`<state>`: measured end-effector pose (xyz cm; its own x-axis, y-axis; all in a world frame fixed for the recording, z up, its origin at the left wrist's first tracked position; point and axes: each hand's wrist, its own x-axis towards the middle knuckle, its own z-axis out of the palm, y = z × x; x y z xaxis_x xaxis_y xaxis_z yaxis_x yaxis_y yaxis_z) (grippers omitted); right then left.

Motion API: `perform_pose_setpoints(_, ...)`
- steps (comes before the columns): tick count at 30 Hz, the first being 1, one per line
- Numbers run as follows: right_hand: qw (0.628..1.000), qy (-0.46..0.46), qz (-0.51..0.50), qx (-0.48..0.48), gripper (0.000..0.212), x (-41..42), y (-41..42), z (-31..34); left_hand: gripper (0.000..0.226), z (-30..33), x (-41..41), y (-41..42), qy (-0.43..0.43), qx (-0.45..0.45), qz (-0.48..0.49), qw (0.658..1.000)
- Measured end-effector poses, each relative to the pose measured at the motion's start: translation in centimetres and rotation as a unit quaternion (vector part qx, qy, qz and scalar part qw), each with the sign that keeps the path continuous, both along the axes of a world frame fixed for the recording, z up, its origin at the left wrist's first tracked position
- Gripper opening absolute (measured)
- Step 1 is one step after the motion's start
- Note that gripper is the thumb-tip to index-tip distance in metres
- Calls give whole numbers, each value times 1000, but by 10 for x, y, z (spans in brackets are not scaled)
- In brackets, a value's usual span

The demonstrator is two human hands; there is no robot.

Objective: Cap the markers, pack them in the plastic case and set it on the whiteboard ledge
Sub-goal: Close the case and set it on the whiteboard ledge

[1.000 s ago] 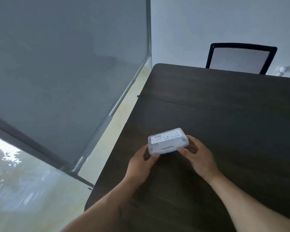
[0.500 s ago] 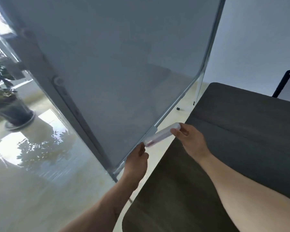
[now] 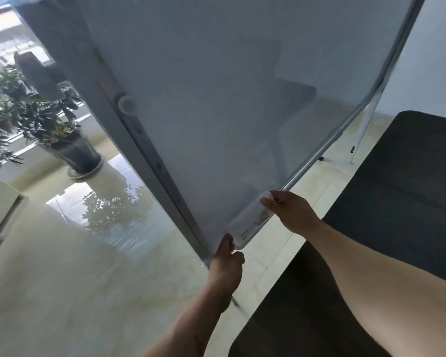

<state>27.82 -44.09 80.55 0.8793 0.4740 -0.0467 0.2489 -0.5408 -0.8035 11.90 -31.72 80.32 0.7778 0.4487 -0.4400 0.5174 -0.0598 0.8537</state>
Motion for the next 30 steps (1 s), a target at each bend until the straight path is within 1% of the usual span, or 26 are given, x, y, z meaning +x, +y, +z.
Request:
perform_pose_setpoints(8, 999, 17, 19, -20, 35, 15, 14, -45, 57, -23, 15, 11, 0, -48, 31, 998)
perform_pose_setpoints(10, 999, 18, 24, -22, 34, 18, 16, -54, 56, -29, 17, 12, 8, -52, 39, 998)
perform_pose_setpoints(12, 999, 16, 31, -26, 34, 20, 19, -59, 54, -35, 18, 13, 18, -50, 38, 998)
perform_pose_setpoints(15, 999, 13, 34, -34, 35, 24, 23, -63, 63, -44, 21, 15, 28, -59, 35, 997)
perform_pose_setpoints(19, 998, 10, 43, -46, 36, 27, 26, -69, 59, -55, 23, 15, 40, -67, 34, 996)
perform_pose_setpoints(23, 997, 2, 48, -55, 37, 30, 28, -72, 66, -61, 24, 16, 63, -61, 35, 996)
perform_pose_setpoints(26, 998, 11, 43, -43, 35, 31, 30, -74, 67, -61, 25, 15, 62, -65, 37, 995)
perform_pose_setpoints(30, 999, 26, 36, -19, 38, 30, 30, -76, 68, -60, 25, 15, 69, -61, 39, 995)
